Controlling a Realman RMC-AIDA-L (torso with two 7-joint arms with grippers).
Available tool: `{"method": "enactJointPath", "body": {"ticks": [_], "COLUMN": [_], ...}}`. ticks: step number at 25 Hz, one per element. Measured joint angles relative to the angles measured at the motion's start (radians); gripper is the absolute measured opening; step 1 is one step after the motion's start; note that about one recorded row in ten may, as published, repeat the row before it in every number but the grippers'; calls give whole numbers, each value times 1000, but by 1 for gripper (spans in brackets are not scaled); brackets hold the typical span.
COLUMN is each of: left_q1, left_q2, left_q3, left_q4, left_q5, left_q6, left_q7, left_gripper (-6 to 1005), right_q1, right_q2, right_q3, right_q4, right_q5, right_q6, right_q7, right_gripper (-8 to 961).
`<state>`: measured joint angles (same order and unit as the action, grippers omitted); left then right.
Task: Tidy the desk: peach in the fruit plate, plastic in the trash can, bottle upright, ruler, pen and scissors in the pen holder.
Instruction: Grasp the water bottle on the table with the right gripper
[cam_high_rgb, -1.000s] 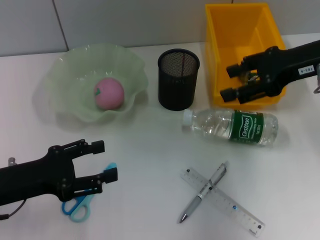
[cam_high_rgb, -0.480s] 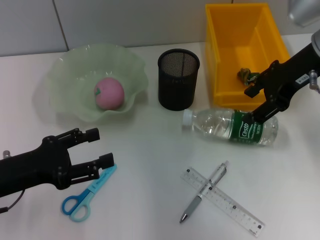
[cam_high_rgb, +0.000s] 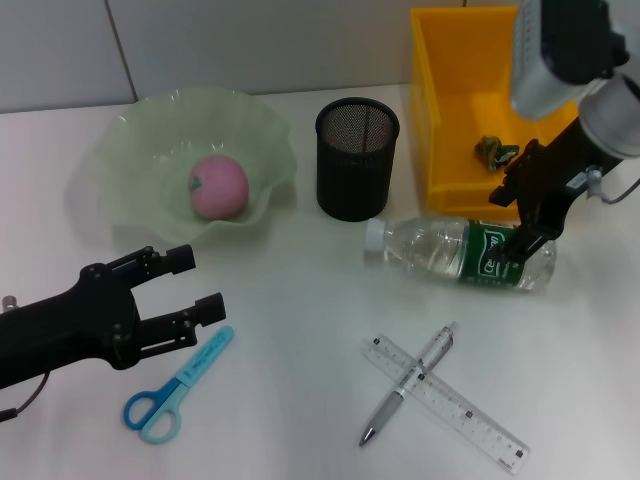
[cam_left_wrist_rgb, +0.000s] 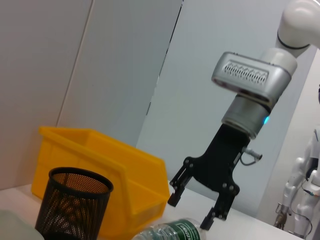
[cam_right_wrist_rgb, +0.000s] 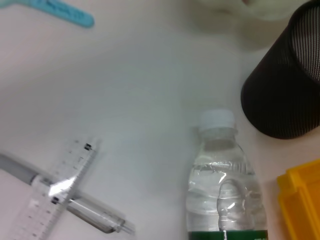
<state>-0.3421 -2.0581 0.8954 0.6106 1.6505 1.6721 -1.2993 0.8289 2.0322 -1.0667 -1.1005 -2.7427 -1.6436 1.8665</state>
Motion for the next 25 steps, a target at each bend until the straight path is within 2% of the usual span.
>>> {"method": "enactJointPath", "body": {"ticks": [3, 13, 25], "left_q1": [0, 2, 5], "left_q2": [0, 1, 8], "left_q3": [-5, -6, -7], "left_q4": [0, 0, 3], "left_q5": [0, 0, 0], "left_q6": [1, 5, 25], "left_q7": [1, 1, 2], "left_gripper": [794, 793, 792], "right_q1": [0, 10, 21], "right_q2": [13, 23, 38], "right_q3": [-18, -72, -101], "right_q4": [12, 135, 222], "right_q5": [-18, -38, -44], "right_q6": [28, 150, 212], "right_q7": [-4, -8, -7], "right_gripper": [764, 765, 768]}}
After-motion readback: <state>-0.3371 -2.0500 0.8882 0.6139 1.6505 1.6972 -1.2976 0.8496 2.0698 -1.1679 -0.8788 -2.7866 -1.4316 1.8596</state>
